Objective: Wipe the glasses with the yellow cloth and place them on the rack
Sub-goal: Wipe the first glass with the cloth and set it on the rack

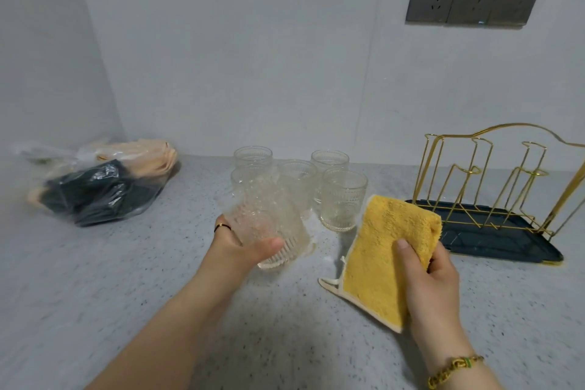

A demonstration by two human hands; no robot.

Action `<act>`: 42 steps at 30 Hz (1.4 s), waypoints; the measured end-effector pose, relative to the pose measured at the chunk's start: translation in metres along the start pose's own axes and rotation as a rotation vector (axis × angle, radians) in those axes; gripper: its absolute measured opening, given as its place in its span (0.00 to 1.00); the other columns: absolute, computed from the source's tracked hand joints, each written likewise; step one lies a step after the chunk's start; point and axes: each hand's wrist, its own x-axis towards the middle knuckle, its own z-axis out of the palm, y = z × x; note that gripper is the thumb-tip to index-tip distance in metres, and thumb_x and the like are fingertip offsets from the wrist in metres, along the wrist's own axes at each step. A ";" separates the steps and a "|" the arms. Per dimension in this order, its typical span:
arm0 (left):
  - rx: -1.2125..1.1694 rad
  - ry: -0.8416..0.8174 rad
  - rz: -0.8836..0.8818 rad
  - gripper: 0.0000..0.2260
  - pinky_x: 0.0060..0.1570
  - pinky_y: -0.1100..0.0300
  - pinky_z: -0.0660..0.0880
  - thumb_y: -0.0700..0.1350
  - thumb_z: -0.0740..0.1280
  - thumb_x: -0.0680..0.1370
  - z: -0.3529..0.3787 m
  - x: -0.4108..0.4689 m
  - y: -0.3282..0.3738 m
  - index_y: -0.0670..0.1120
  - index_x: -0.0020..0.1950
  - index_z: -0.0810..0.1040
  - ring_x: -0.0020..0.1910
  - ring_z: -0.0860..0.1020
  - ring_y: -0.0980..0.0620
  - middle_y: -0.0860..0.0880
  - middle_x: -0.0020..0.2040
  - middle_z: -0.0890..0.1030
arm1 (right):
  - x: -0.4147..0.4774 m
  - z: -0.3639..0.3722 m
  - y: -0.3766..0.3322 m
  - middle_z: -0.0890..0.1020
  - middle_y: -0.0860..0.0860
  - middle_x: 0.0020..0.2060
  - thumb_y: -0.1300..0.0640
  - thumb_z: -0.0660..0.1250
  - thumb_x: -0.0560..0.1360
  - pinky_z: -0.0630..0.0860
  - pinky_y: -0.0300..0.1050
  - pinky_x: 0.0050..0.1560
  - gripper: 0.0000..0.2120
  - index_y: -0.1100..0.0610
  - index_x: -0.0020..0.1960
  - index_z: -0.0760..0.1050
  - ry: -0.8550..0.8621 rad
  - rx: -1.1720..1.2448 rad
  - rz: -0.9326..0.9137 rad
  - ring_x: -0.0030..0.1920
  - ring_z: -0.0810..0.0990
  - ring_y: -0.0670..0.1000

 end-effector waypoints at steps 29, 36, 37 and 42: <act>-0.211 -0.096 0.026 0.34 0.46 0.50 0.78 0.55 0.71 0.53 -0.015 -0.016 -0.027 0.46 0.57 0.75 0.45 0.84 0.47 0.46 0.46 0.85 | -0.031 0.077 0.004 0.84 0.45 0.46 0.44 0.65 0.68 0.77 0.44 0.52 0.09 0.44 0.48 0.75 -0.554 -0.046 -0.153 0.49 0.81 0.44; -0.111 0.075 0.040 0.28 0.52 0.49 0.78 0.53 0.78 0.58 -0.023 -0.012 -0.022 0.49 0.56 0.77 0.47 0.83 0.49 0.49 0.46 0.85 | -0.051 0.083 0.009 0.74 0.43 0.48 0.44 0.64 0.62 0.68 0.23 0.45 0.12 0.39 0.45 0.75 -0.508 -0.164 -0.358 0.48 0.74 0.35; -0.109 0.041 0.038 0.27 0.49 0.51 0.78 0.53 0.78 0.59 -0.022 -0.013 -0.023 0.49 0.56 0.77 0.46 0.83 0.49 0.49 0.45 0.85 | -0.051 0.083 0.009 0.72 0.43 0.51 0.43 0.62 0.61 0.67 0.22 0.46 0.16 0.38 0.48 0.75 -0.481 -0.162 -0.390 0.50 0.72 0.34; -0.088 -0.128 0.022 0.28 0.49 0.55 0.79 0.52 0.74 0.56 -0.010 -0.022 -0.025 0.50 0.55 0.76 0.47 0.83 0.52 0.52 0.46 0.85 | -0.043 0.080 0.003 0.62 0.32 0.66 0.35 0.58 0.58 0.62 0.20 0.57 0.27 0.25 0.58 0.63 -0.406 -0.071 -0.302 0.64 0.63 0.33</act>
